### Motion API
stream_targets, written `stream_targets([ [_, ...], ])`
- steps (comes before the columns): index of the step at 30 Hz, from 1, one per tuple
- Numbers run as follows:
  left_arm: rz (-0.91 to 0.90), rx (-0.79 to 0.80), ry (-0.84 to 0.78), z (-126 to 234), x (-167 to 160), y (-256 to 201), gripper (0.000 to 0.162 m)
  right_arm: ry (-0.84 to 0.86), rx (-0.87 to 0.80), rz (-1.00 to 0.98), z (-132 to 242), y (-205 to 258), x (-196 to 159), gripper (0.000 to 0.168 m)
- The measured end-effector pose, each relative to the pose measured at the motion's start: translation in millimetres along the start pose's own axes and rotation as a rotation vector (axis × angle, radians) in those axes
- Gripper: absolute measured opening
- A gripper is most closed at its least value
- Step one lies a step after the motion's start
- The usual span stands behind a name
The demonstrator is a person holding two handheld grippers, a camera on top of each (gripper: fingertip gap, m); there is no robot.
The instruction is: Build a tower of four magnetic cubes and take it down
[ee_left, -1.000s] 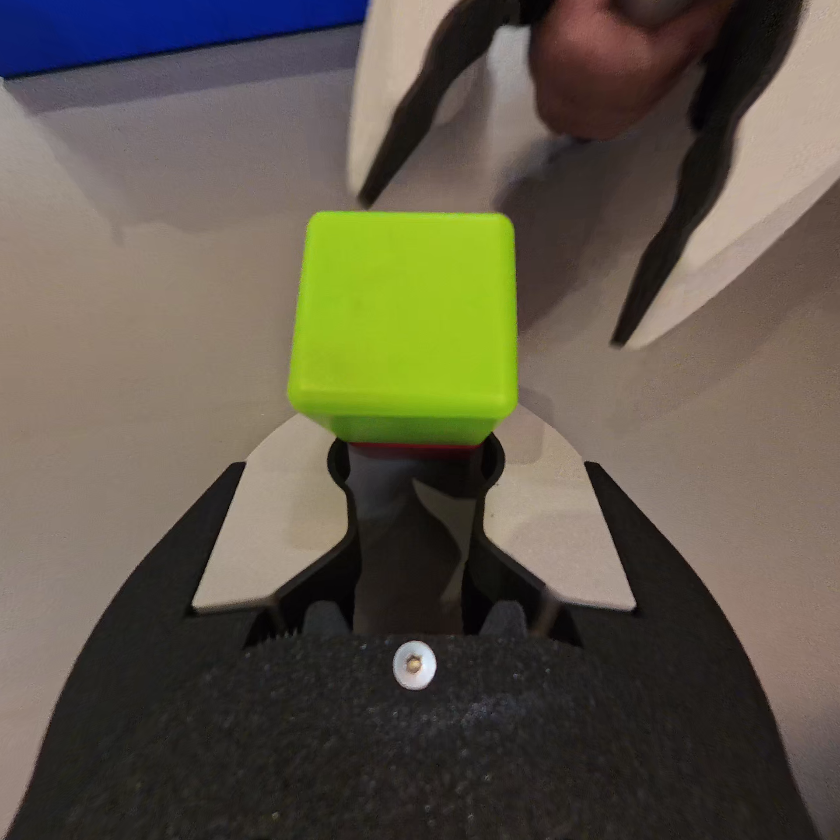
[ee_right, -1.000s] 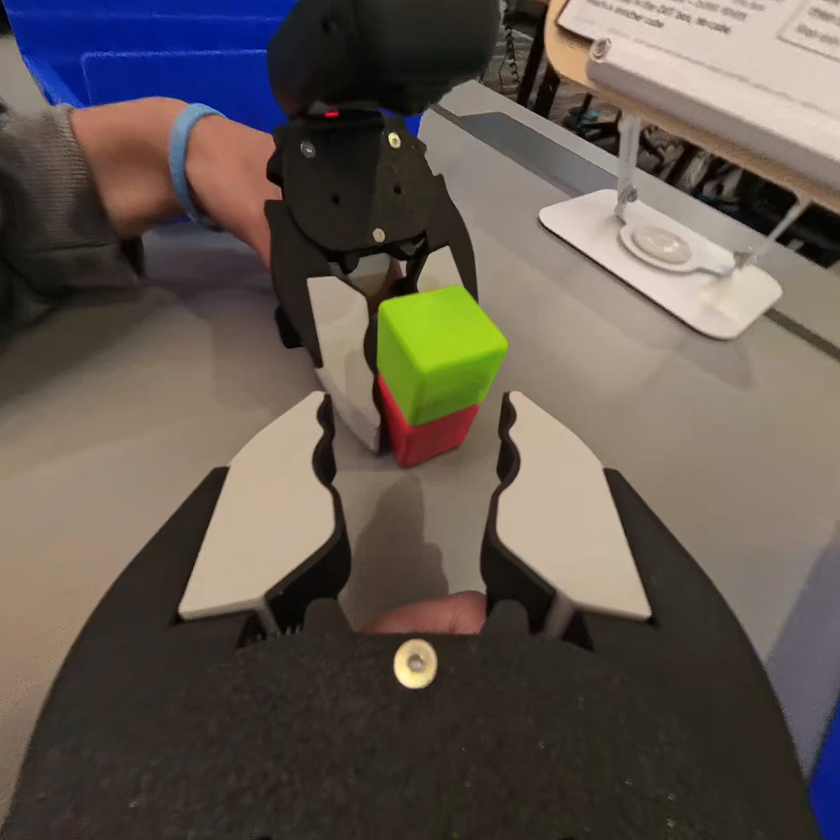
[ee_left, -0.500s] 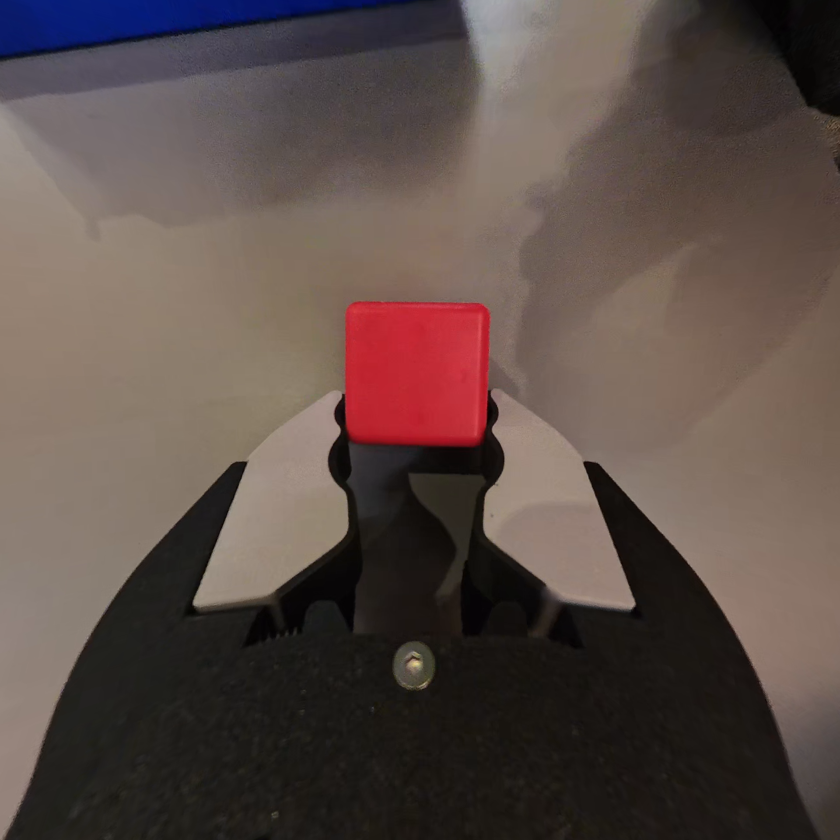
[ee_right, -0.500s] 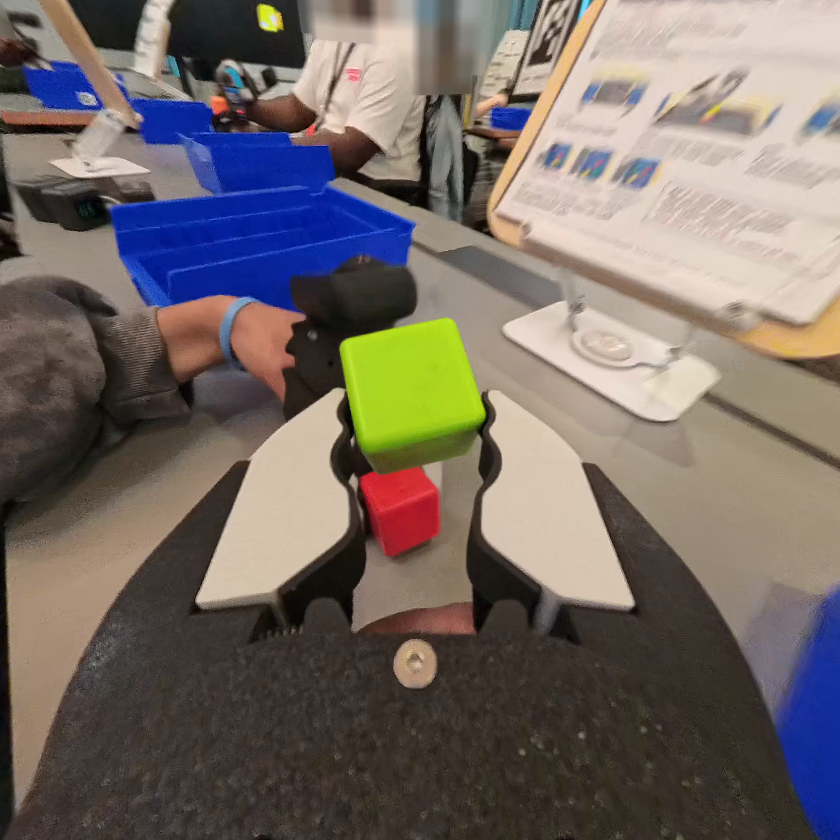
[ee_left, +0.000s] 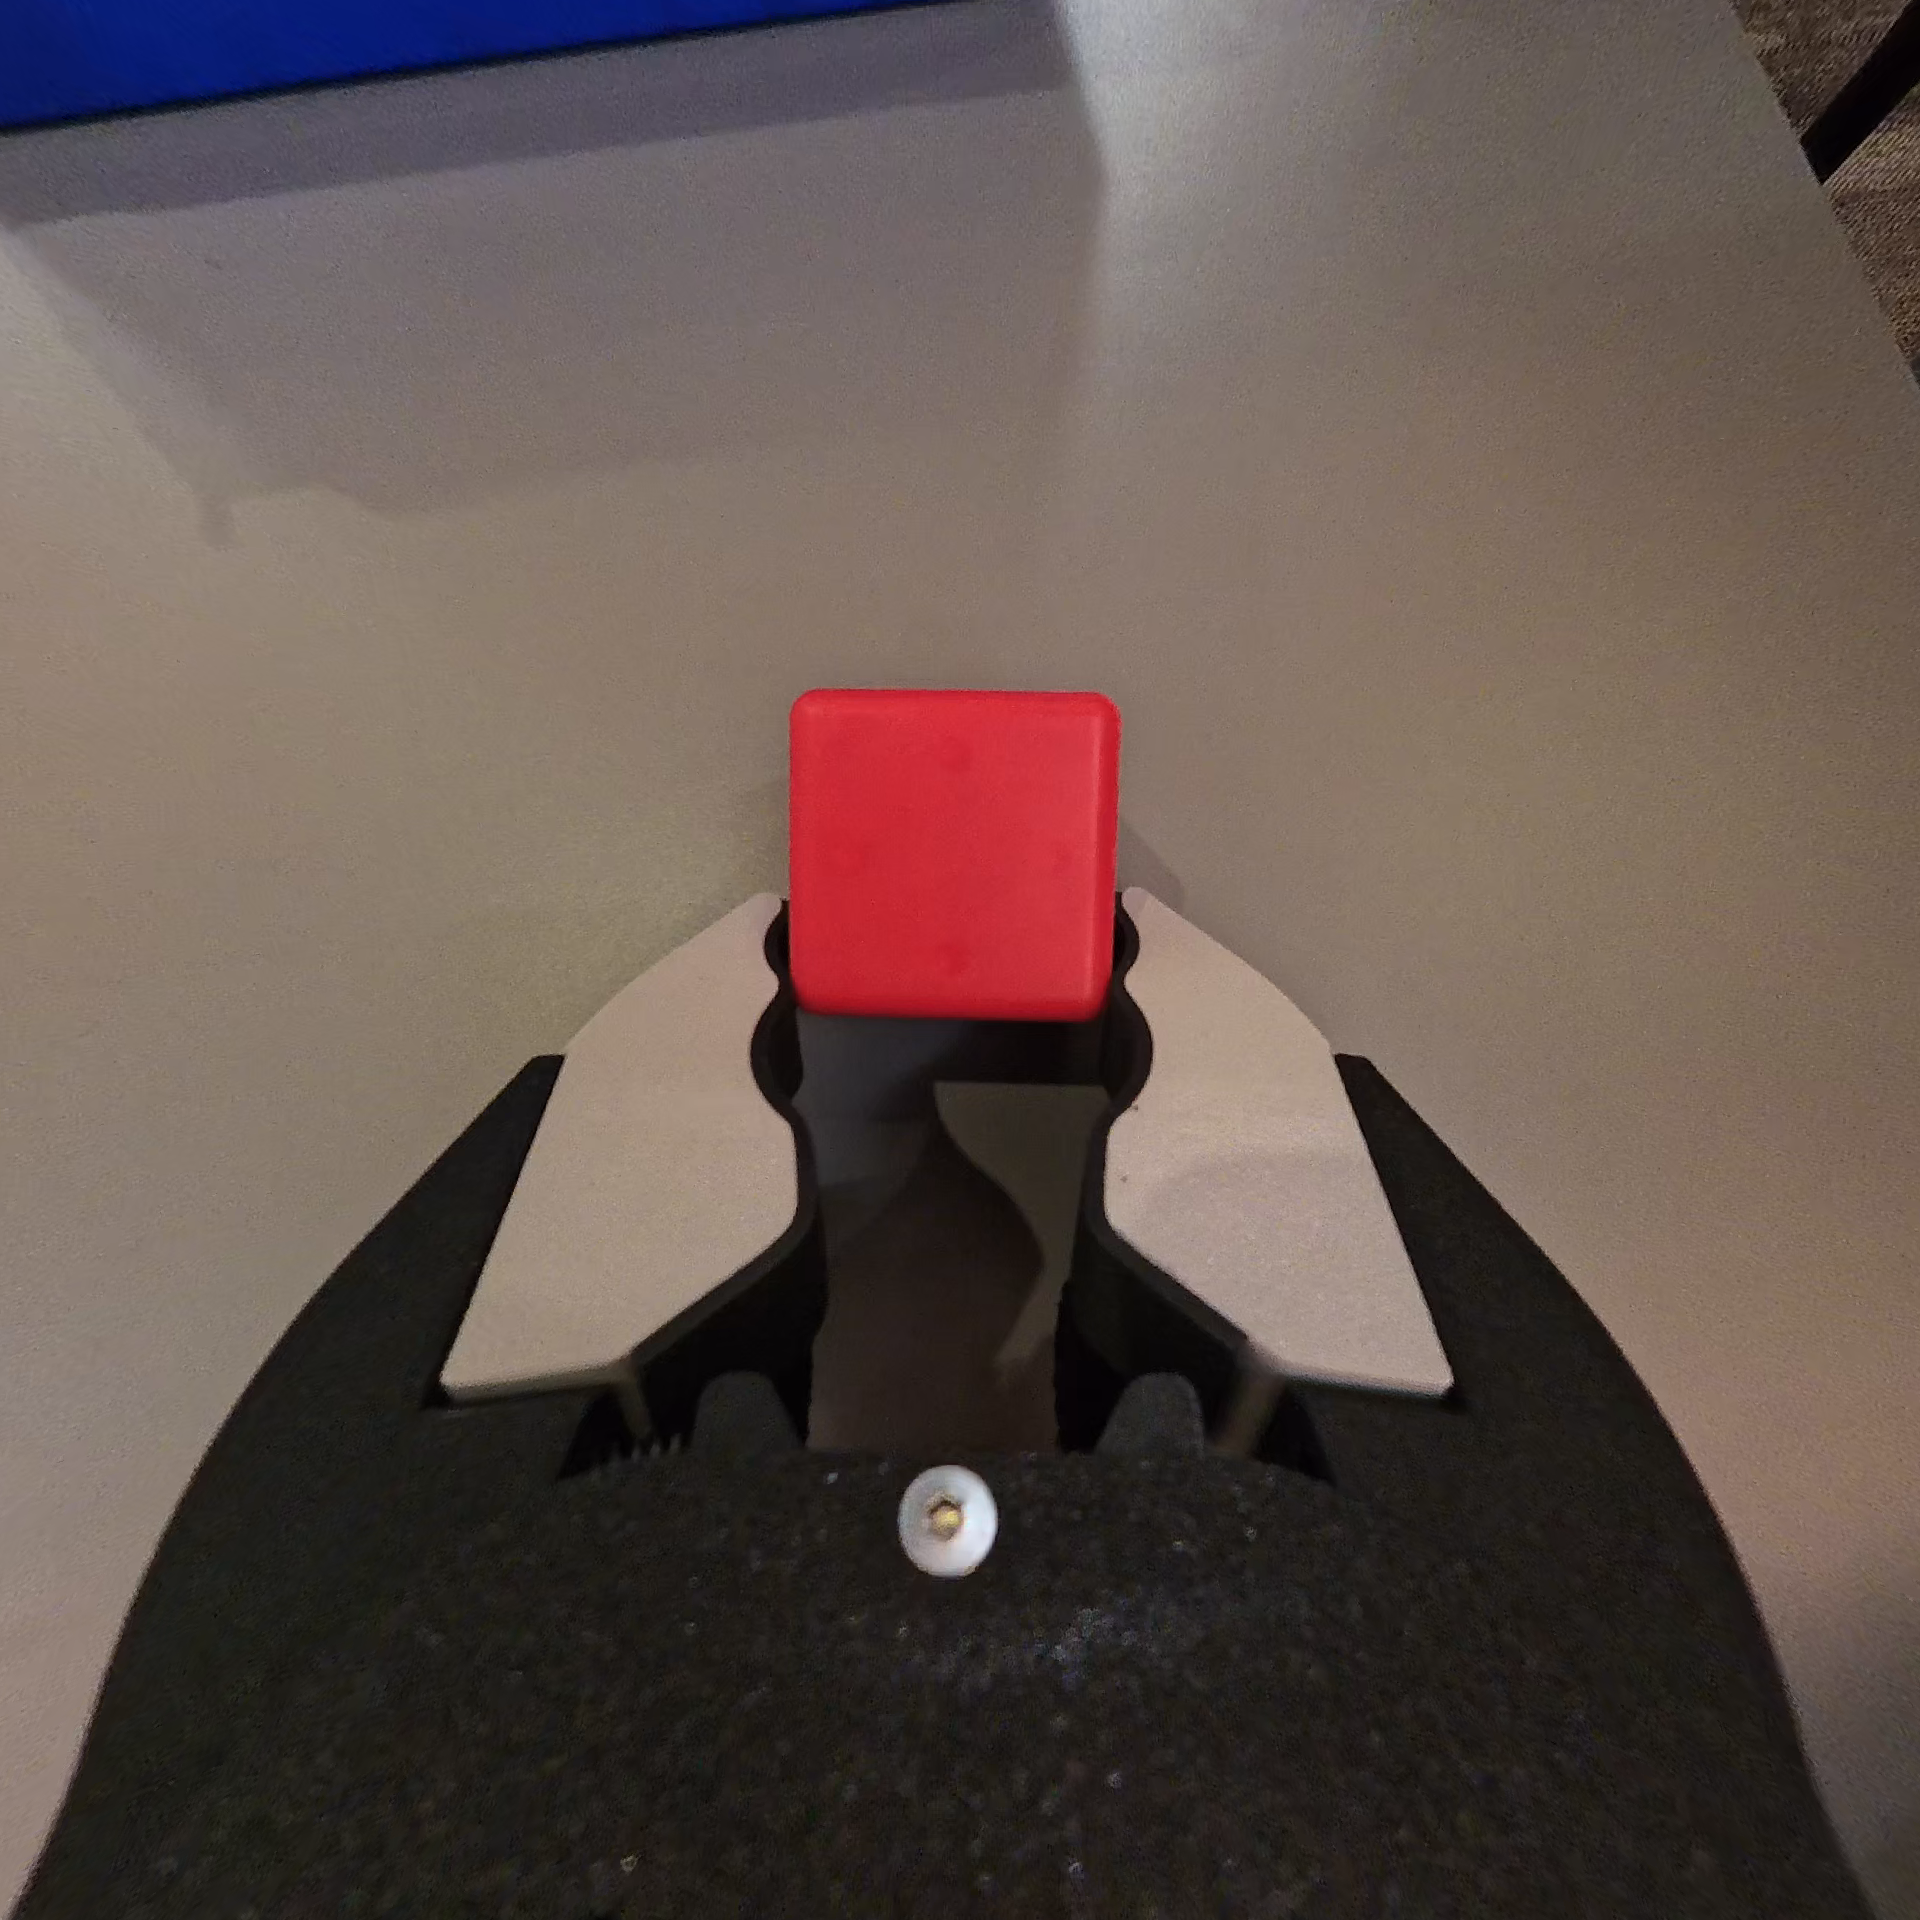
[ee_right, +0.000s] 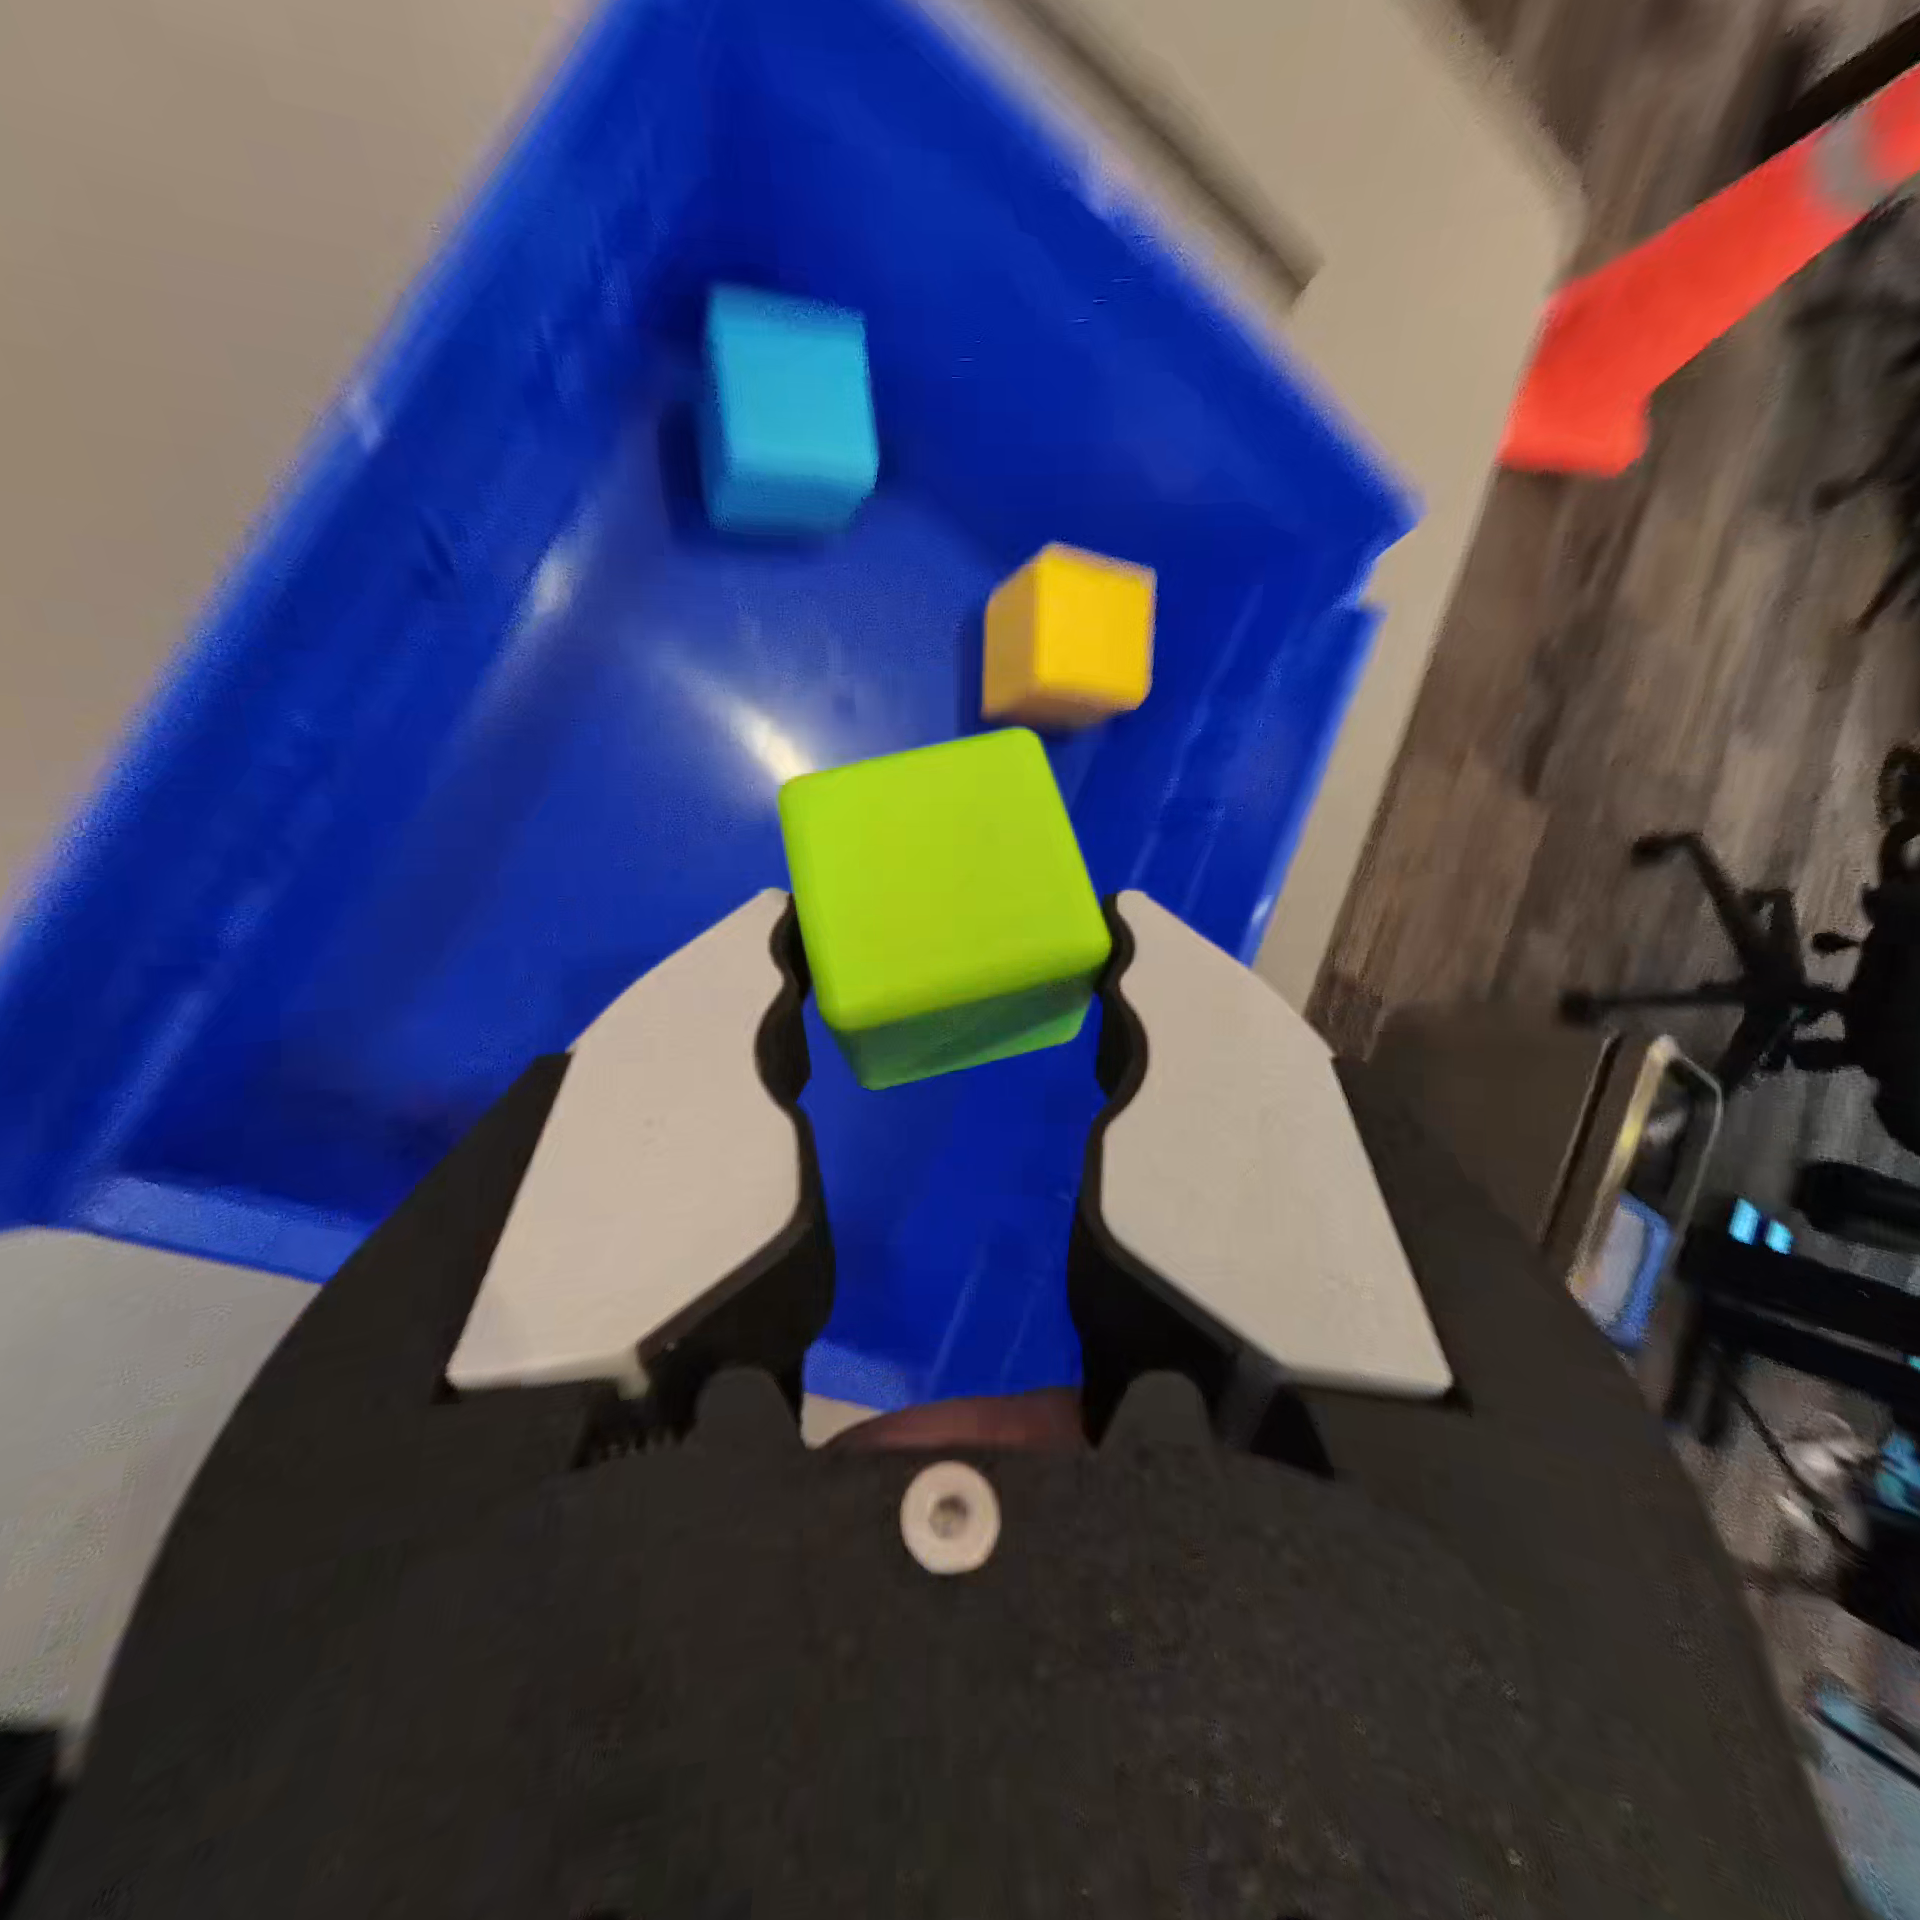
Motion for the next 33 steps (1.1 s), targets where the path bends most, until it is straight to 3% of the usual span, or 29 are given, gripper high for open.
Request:
stream_targets([
  [4,0.002,-0.001,0.0,0,0,0,0.055,0.251,0.1,0.192,-55,10,-3,0.054],
  [9,0.002,-0.002,0.001,0,0,0,0.055,0.288,0.216,0.181,-103,18,6,0.054],
  [17,0.006,-0.005,0.001,-1,0,1,0.055,0.248,0.303,0.098,-116,17,5,0.052],
  [20,0.006,-0.004,0.001,-1,0,1,0.055,0.195,0.249,0.109,-109,16,3,0.069],
  [23,0.006,-0.004,0.001,-1,0,1,0.055,-0.018,0.162,0.047,-64,14,11,0.067],
  [26,0.006,-0.005,0.001,-1,0,1,0.055,-0.415,0.023,-0.125,16,31,8,0.059],
  [28,0.006,-0.005,0.001,-1,0,1,0.055,-0.675,0.161,-0.225,55,76,-4,0.058],
  [30,0.006,-0.005,0.001,-1,0,1,0.055,-0.846,0.429,-0.275,72,138,-21,0.055],
  [33,0.006,-0.005,0.001,-1,0,1,0.055,-0.906,0.706,-0.346,67,225,-55,0.054],
])
Point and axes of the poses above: each gripper's, where its closed fingertips meet, z back along the fingers, x out of its top, y = z × x across the jaws, the point moved 10 cm from there along z, back along the fingers, and after that the axes turned 2 degrees about -x, right-handed, at the moved point
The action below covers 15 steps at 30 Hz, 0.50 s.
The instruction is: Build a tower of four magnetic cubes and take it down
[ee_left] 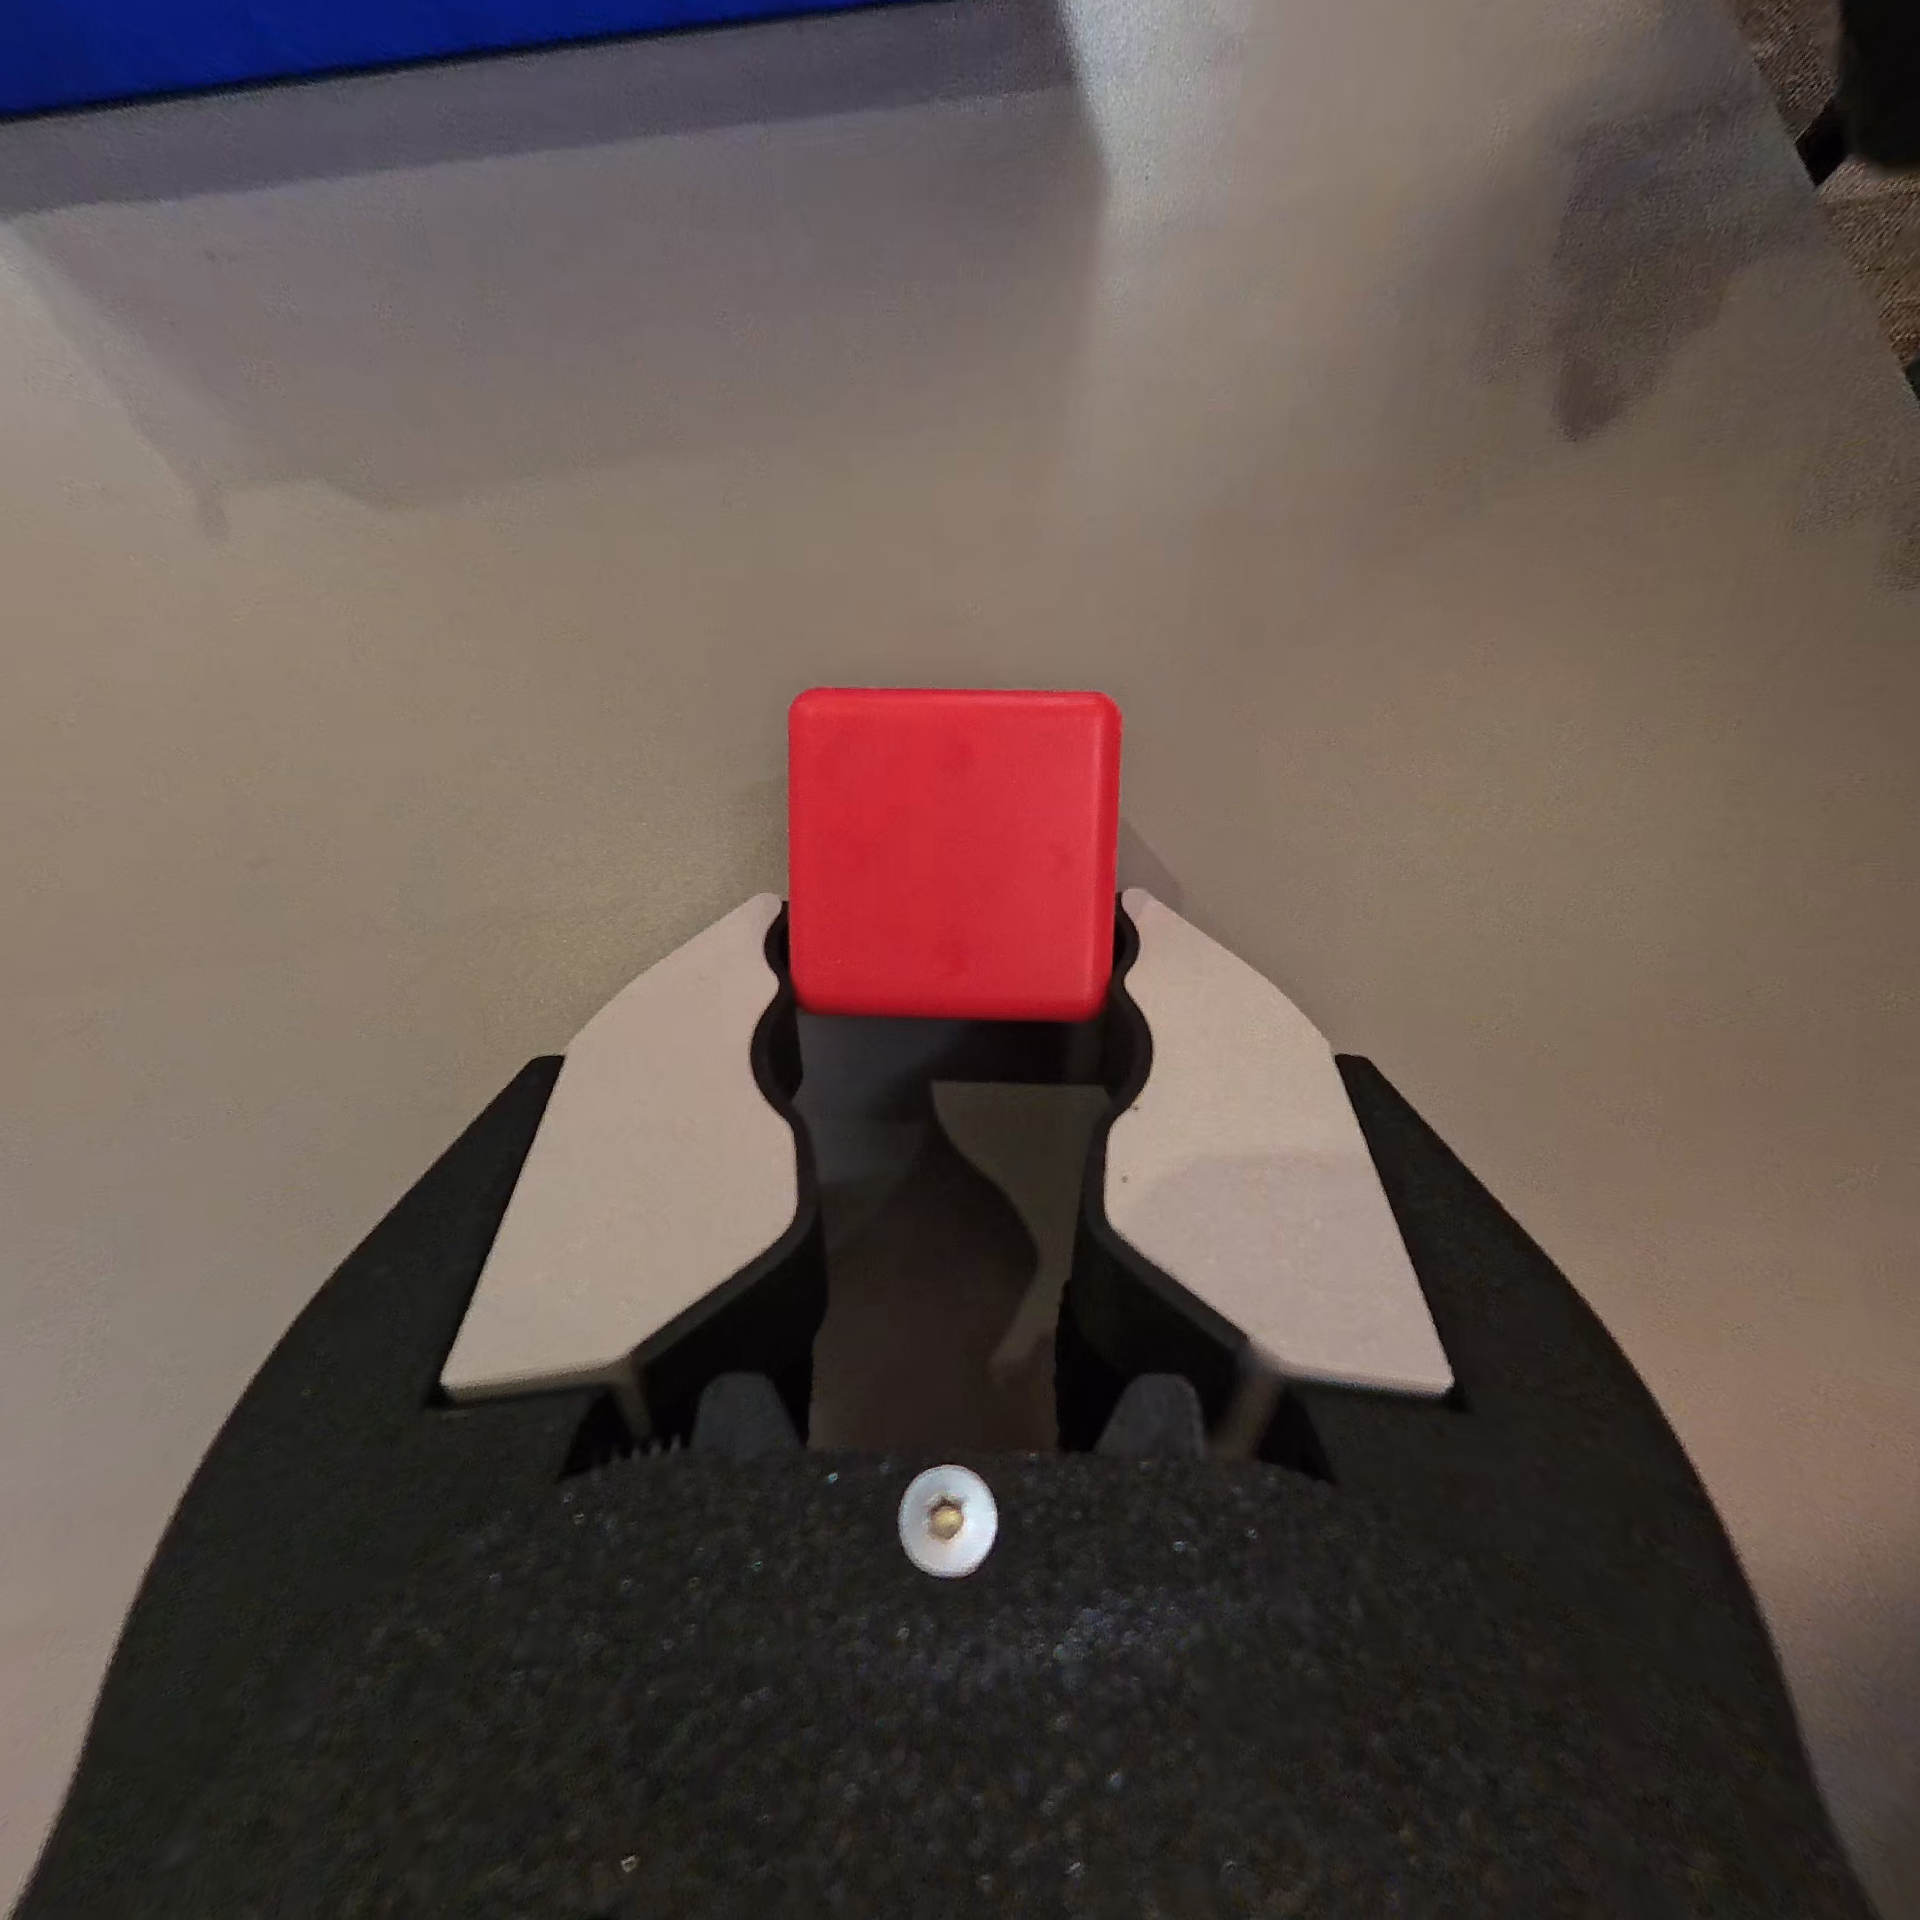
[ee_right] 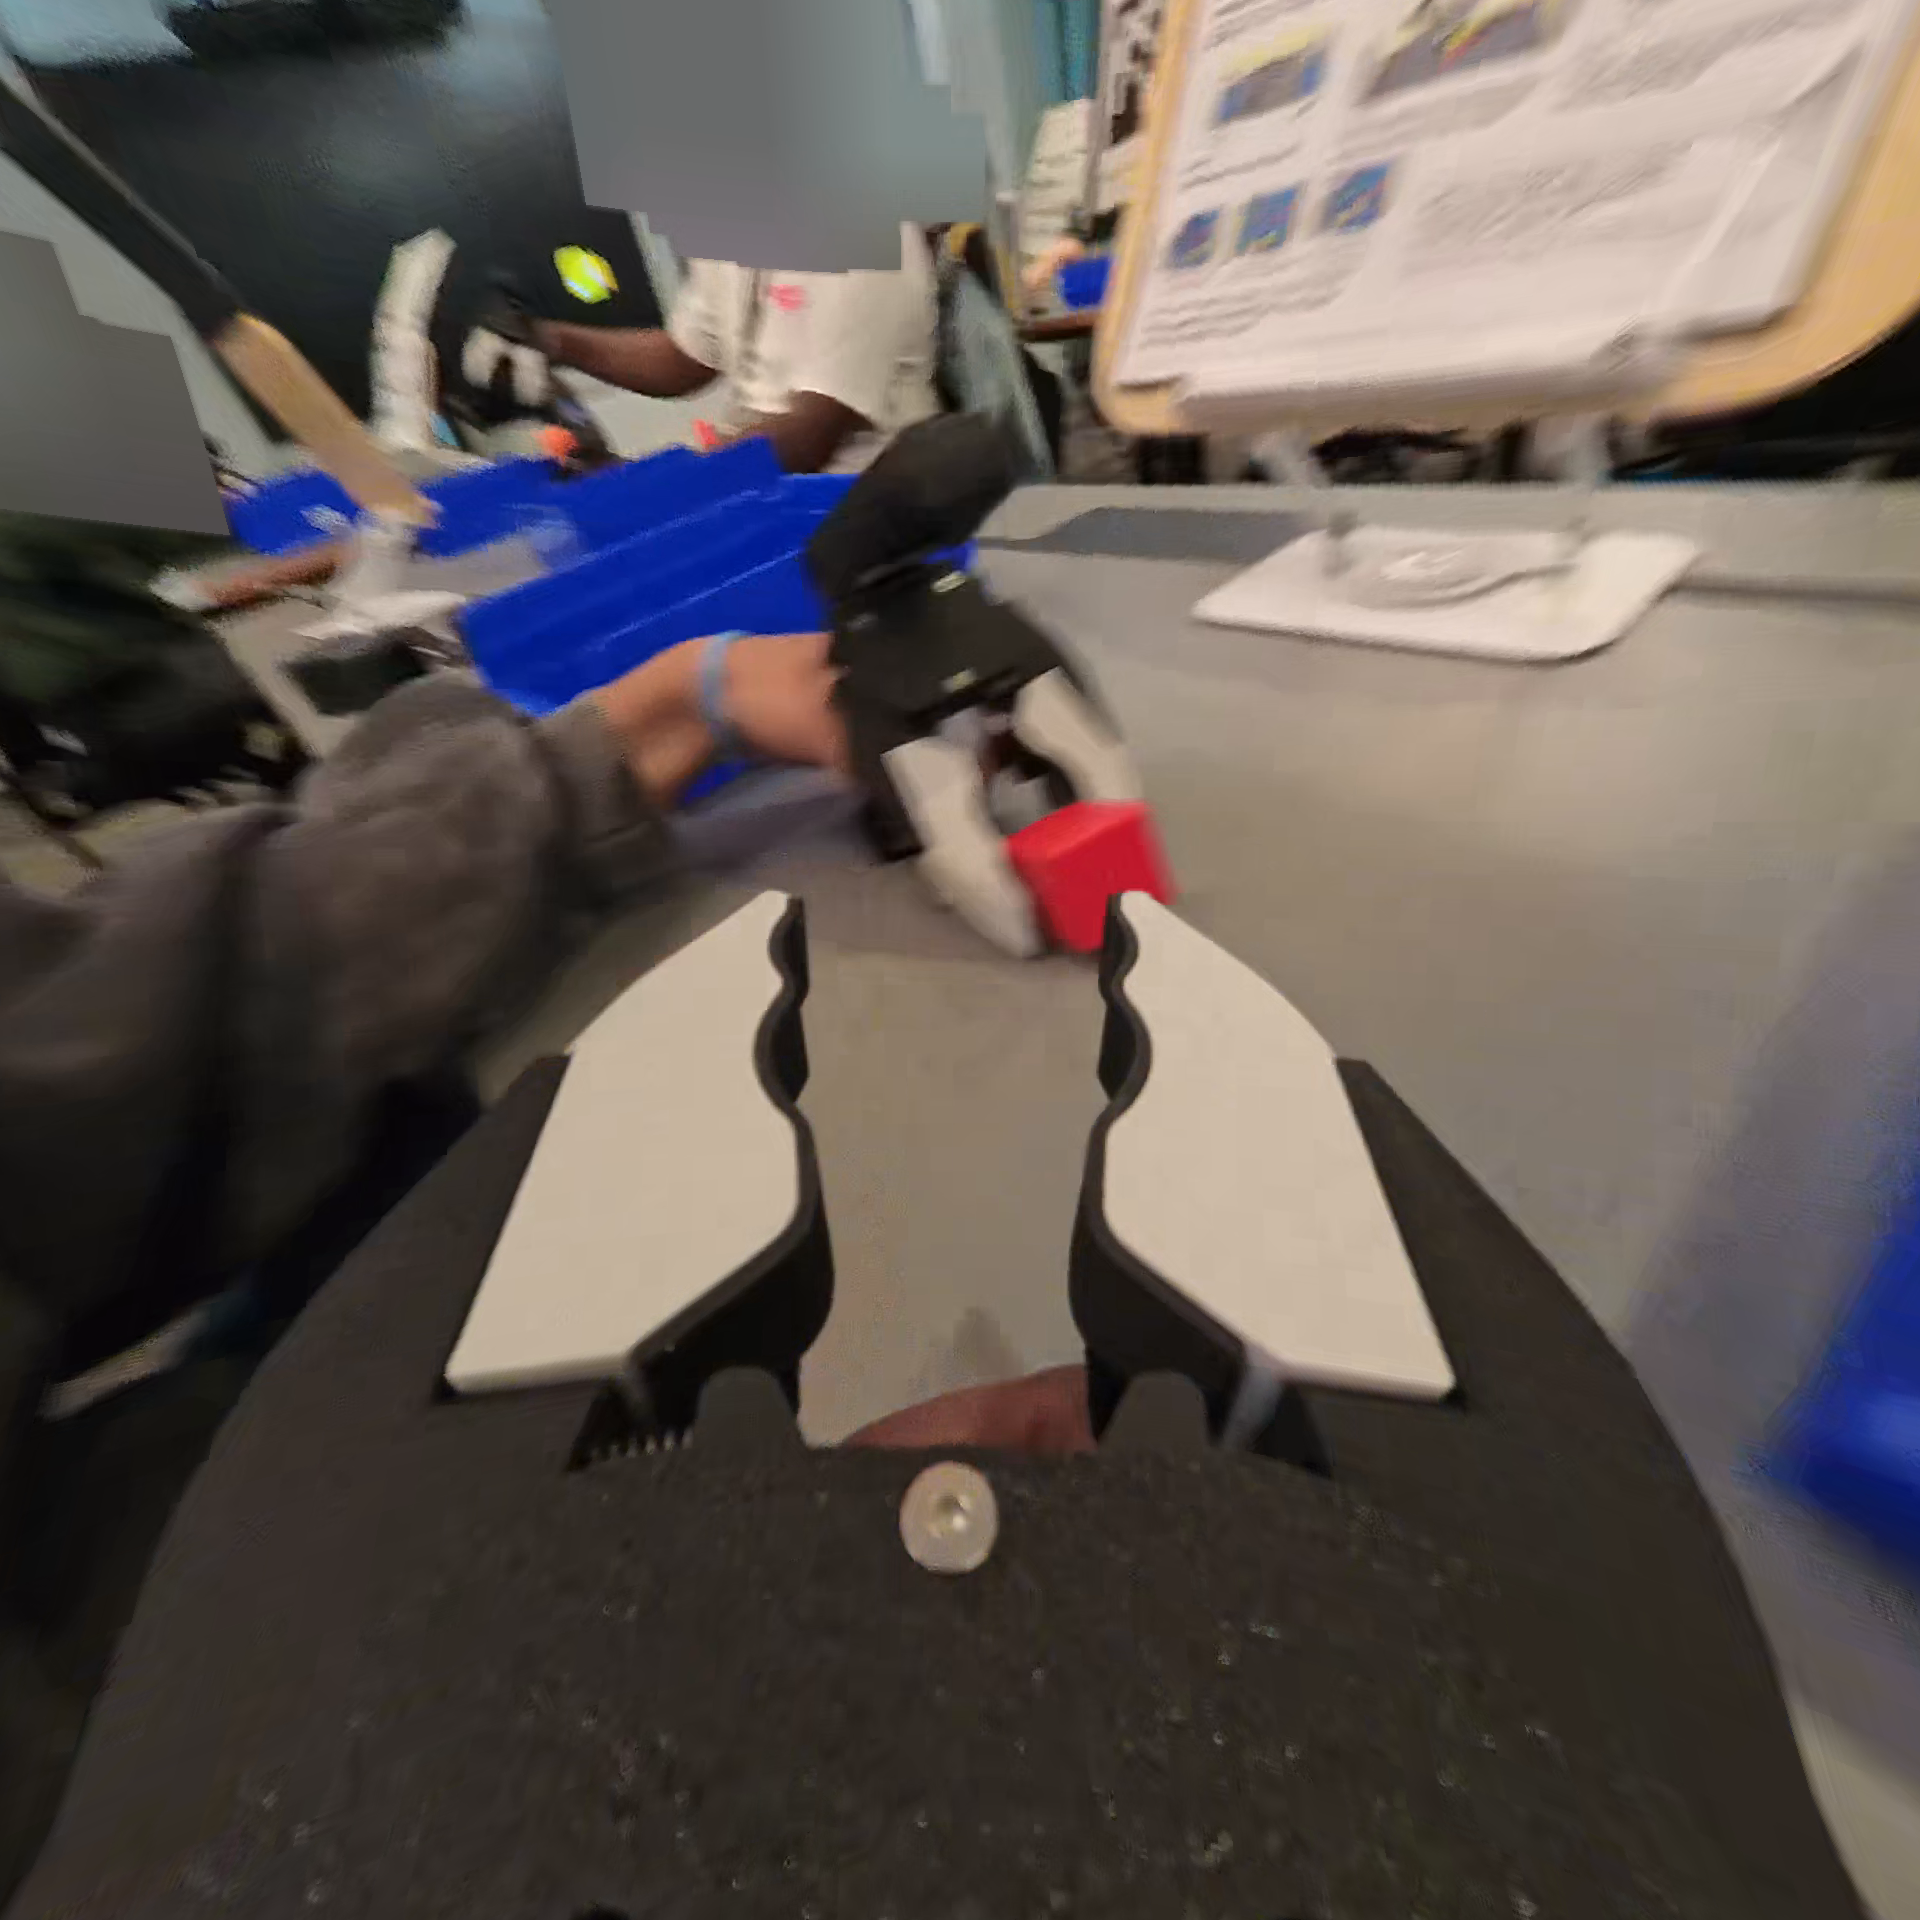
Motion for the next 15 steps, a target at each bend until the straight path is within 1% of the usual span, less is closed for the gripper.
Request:
stream_targets([
  [2,0.001,0.001,0.0,0,0,0,0.055,-0.02,0.074,-0.091,-2,26,-31,0.046],
  [3,0.002,0.001,0.0,0,0,0,0.055,0.006,0.093,-0.076,-3,36,-38,0.046],
  [5,0.001,0.004,0.0,0,0,0,0.055,0.026,0.095,0.02,-4,47,-38,0.045],
  [6,0.001,0.006,-0.001,0,0,0,0.055,0.024,0.093,0.036,-6,47,-38,0.044],
  [10,0.015,0.018,0.001,0,0,0,0.055,0.081,0.119,-0.05,-15,37,-46,0.046],
  [15,0.04,0.036,0.006,-1,2,0,0.056,0.105,0.08,-0.014,-13,36,-47,0.047],
])
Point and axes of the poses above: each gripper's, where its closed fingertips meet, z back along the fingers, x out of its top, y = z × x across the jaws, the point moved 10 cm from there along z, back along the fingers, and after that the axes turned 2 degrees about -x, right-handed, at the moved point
